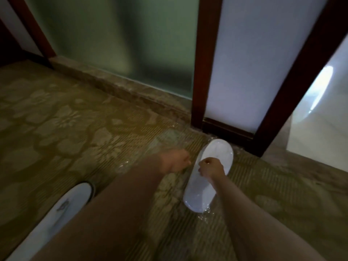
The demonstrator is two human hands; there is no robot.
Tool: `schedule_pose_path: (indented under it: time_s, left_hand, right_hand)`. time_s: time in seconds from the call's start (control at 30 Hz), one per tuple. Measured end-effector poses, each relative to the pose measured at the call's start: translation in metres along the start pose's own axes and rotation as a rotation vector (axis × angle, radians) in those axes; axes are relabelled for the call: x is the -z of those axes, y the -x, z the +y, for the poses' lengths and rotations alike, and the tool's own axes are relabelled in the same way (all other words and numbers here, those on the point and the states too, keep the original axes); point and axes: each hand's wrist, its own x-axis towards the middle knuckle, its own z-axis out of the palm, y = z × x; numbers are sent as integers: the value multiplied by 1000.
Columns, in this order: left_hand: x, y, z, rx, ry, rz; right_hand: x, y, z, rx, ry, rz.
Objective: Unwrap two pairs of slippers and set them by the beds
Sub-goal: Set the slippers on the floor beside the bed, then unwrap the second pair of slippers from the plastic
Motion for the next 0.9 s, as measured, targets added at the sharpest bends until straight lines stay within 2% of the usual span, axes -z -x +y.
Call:
schedule_pose_path:
  time_s: [0.17,0.4,0.57,0.7,0.8,0.9]
  left_hand:
    - [-37,-25,8,25,114,9]
    - [-107,-41,-5,198,624,-18]
    - [-123,-57,-10,386,623,91]
    - [-127,-63,-10,482,833,186]
    - [-129,-65,-9,477,943,119]
    - [-127,-58,-5,476,1073,125]
  right_hand:
    - [22,-12,22,-44,20,81]
    - [35,-20,48,-233,1,103]
    - [26,-22,55,-273,-214,55]
    - [24,-20,55,-378,-435,-46]
    - [29,-20,58,-389,-377,-57]
    - [34,-18,60,-375,-388,-49]
